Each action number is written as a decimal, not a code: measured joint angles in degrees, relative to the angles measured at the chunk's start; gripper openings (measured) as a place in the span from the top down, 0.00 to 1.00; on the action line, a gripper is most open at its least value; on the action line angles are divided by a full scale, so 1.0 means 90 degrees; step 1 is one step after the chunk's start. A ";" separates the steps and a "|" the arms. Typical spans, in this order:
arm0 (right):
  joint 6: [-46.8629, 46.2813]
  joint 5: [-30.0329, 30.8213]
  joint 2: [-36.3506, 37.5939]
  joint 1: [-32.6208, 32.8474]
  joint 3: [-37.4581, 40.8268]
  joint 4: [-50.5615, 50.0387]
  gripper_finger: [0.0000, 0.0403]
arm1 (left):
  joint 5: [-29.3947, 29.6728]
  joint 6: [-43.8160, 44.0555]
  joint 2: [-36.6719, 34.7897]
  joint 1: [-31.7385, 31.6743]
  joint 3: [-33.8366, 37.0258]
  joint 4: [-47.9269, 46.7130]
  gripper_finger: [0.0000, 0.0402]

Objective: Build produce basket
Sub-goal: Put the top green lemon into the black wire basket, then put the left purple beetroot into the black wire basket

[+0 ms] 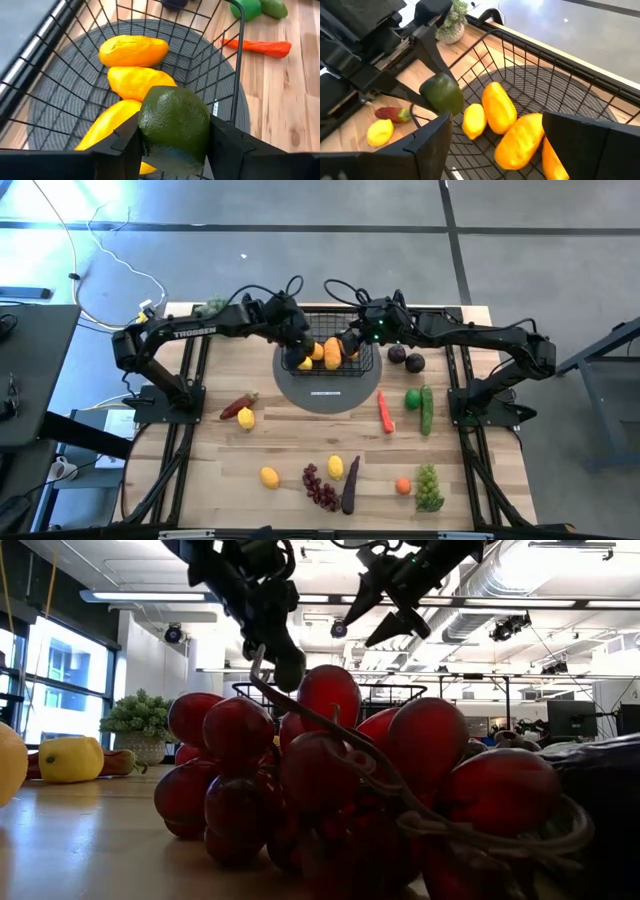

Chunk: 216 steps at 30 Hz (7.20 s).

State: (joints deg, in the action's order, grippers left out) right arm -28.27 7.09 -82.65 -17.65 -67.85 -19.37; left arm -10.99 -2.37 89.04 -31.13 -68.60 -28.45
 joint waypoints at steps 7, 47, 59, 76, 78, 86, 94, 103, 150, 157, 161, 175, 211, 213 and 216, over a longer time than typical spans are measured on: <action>0.0032 0.0007 0.0000 0.0000 0.0000 -0.0201 0.28 | 0.0102 0.0142 0.0180 0.0099 0.0000 0.0049 0.48; -0.1193 -0.0330 0.1348 -0.1080 -0.0002 -0.3316 0.28 | -0.0079 0.0663 -0.1651 0.0139 -0.0002 -0.0087 0.35; -0.0830 -0.0315 0.1494 -0.1515 -0.0002 -0.4739 0.28 | -0.0067 0.0289 -0.1671 0.0138 -0.0002 -0.0442 0.35; -0.0254 -0.0748 0.1481 -0.1476 -0.0002 -0.4725 0.24 | -0.0058 0.0237 -0.1671 0.0138 -0.0002 -0.0576 0.35; -0.0094 -0.0746 0.1481 -0.1433 -0.0002 -0.4725 0.24 | -0.0053 0.0238 -0.1671 0.0138 -0.0002 -0.0576 0.35; 0.0739 -0.0428 0.1415 -0.1436 0.0061 -0.4787 0.24 | -0.0038 0.0255 -0.1671 0.0136 -0.0002 -0.0571 0.35; 0.1592 -0.0372 0.0945 -0.1814 0.0557 -0.4811 0.24 | -0.0038 0.0583 -0.1671 0.0136 -0.0002 -0.0556 0.35; 0.2201 -0.0463 0.0450 -0.2032 0.1207 -0.3874 0.24 | -0.0038 0.0601 -0.1671 0.0136 -0.0002 -0.0553 0.35; 0.1225 -0.0239 0.0198 -0.2370 0.2345 -0.1735 0.58 | 0.0204 0.0748 -0.1669 0.0129 -0.0002 -0.0548 0.35; 0.0660 0.0180 0.0579 -0.2352 0.1472 -0.2792 0.58 | 0.0422 0.0747 -0.1819 0.0129 0.0000 -0.0575 0.35; 0.0422 0.0178 0.0740 -0.2189 0.0793 -0.2910 0.58 | 0.0550 0.0692 -0.1943 0.0129 0.0000 -0.0578 0.35; 0.0575 0.0035 0.0562 -0.0567 -0.0447 -0.1974 0.58 | 0.0846 0.0578 -0.2004 0.0129 0.0000 -0.0576 0.35; -0.0021 -0.0413 -0.1307 0.0372 -0.0442 -0.2281 0.37 | 0.0806 0.0581 -0.2004 0.0131 0.0000 -0.0573 0.35; -0.0025 -0.0408 -0.1307 0.0330 -0.0444 -0.2308 0.34 | 0.0796 0.0583 -0.2004 0.0131 0.0000 -0.0573 0.35; 0.0004 -0.0484 -0.1307 0.0249 -0.0593 -0.2518 0.30 | 0.0795 0.0581 -0.2004 0.0131 0.0000 -0.0579 0.35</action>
State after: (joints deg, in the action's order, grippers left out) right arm -28.23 2.73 -94.41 -15.41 -73.19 -42.03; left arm -3.84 2.85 71.00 -29.95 -68.60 -33.66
